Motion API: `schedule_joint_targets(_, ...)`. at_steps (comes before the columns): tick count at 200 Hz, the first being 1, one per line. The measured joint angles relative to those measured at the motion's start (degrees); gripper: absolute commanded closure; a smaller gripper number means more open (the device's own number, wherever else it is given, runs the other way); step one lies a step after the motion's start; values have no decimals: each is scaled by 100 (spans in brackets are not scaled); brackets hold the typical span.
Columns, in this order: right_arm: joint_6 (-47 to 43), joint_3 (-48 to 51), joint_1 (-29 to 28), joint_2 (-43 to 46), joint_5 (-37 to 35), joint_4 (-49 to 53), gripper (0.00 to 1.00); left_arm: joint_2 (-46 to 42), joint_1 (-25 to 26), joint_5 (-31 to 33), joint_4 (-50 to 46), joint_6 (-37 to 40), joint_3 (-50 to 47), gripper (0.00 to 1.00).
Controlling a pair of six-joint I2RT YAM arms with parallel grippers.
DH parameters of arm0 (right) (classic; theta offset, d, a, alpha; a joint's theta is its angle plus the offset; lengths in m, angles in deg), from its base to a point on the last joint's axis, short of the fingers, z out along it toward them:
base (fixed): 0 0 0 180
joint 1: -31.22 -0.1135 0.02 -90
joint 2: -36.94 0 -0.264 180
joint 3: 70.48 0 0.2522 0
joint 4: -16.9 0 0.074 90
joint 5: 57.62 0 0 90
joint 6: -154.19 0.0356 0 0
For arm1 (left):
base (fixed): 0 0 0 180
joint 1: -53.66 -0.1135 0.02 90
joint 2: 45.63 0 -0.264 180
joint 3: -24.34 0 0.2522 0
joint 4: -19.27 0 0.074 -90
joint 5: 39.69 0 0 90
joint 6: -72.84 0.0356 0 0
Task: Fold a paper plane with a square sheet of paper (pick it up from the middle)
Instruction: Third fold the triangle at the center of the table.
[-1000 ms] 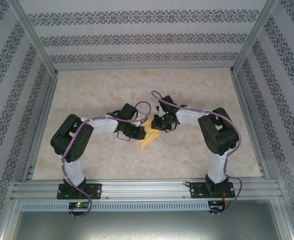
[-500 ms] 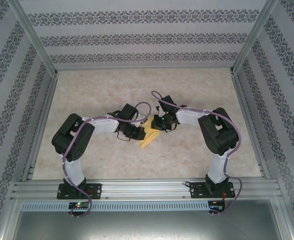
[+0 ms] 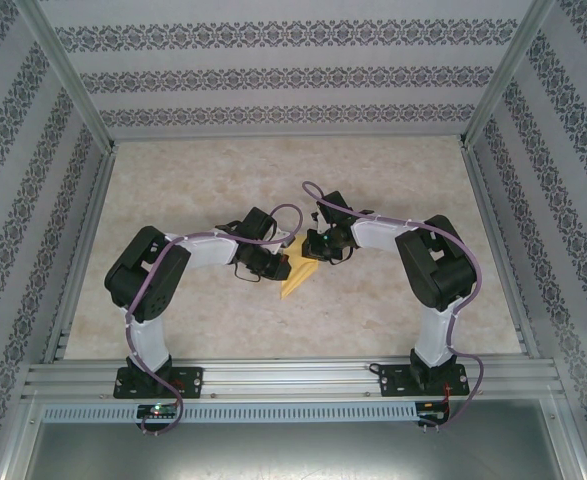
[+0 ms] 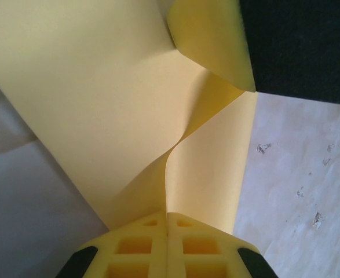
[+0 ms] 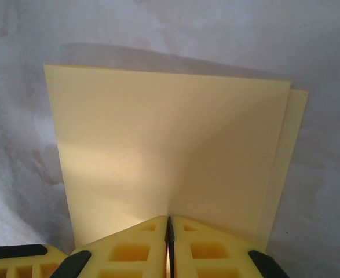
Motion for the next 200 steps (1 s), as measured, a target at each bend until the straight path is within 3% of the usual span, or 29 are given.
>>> schedule_joint_targets(67,24,4,0,76,42,-7,86,96,0,-46,-44,0,116,98)
schedule_joint_targets(104,120,168,96,946,-11,13,87,116,0,-48,-42,0,140,98)
schedule_joint_targets(132,404,905,234,1976,-87,-363,100,118,0,-48,-42,0,140,98)
schedule_joint_targets(166,1110,2260,111,2540,-46,-1191,100,118,0,-50,-42,0,140,98)
schedule_joint_targets(200,1956,3025,-557,2549,13,-2065,100,122,0,-66,-42,0,142,98)
